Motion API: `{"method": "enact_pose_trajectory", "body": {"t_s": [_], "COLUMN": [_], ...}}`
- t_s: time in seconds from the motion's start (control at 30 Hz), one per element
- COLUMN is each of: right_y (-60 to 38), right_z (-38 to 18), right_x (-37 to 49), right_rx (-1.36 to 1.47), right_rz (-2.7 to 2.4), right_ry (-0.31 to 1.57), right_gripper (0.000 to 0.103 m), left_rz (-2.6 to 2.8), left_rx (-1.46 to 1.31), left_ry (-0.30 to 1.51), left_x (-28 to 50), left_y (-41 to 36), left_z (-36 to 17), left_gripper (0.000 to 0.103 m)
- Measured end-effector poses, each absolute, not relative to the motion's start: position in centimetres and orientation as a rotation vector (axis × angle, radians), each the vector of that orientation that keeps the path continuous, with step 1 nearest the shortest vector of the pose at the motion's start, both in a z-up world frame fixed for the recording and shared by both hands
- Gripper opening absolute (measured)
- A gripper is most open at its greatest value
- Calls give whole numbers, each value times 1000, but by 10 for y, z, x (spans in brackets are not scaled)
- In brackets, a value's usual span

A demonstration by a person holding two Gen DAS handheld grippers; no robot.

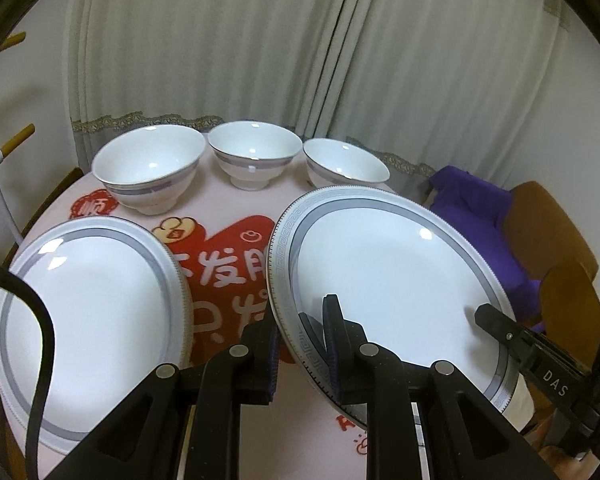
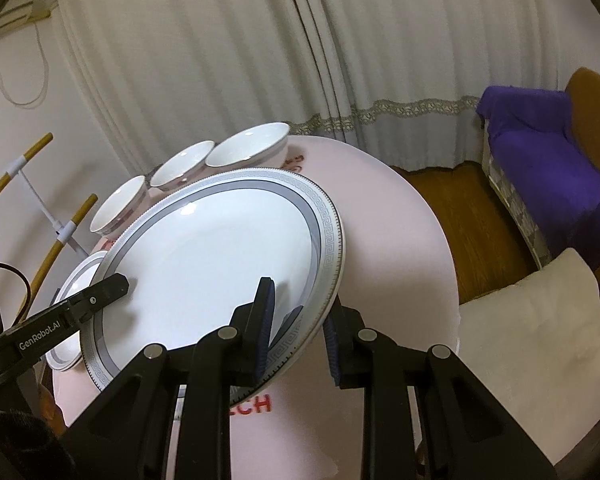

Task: Organize plates and bowls
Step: 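Carry the held plate with both tools over the plate stack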

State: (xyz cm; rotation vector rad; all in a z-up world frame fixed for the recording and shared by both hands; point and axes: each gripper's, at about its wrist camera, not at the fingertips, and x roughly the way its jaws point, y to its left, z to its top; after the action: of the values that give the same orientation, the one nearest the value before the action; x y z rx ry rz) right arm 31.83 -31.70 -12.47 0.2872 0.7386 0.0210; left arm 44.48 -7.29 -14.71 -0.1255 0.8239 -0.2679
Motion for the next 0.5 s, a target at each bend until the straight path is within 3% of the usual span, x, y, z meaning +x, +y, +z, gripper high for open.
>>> {"method": "enact_pose_trajectory", "body": {"t_s": [0.5], "right_y": [-262], "right_z": [-105], "right_x": [311], "right_rx": [237], "right_rz": [89], "right_ry": [709], "right_gripper": [24], "left_rz": [-210], "left_rx": [-153], "left_ry": [777], "left_x": [406], "left_y": [-7], "left_z": [-121], "left_gripper": [17]}}
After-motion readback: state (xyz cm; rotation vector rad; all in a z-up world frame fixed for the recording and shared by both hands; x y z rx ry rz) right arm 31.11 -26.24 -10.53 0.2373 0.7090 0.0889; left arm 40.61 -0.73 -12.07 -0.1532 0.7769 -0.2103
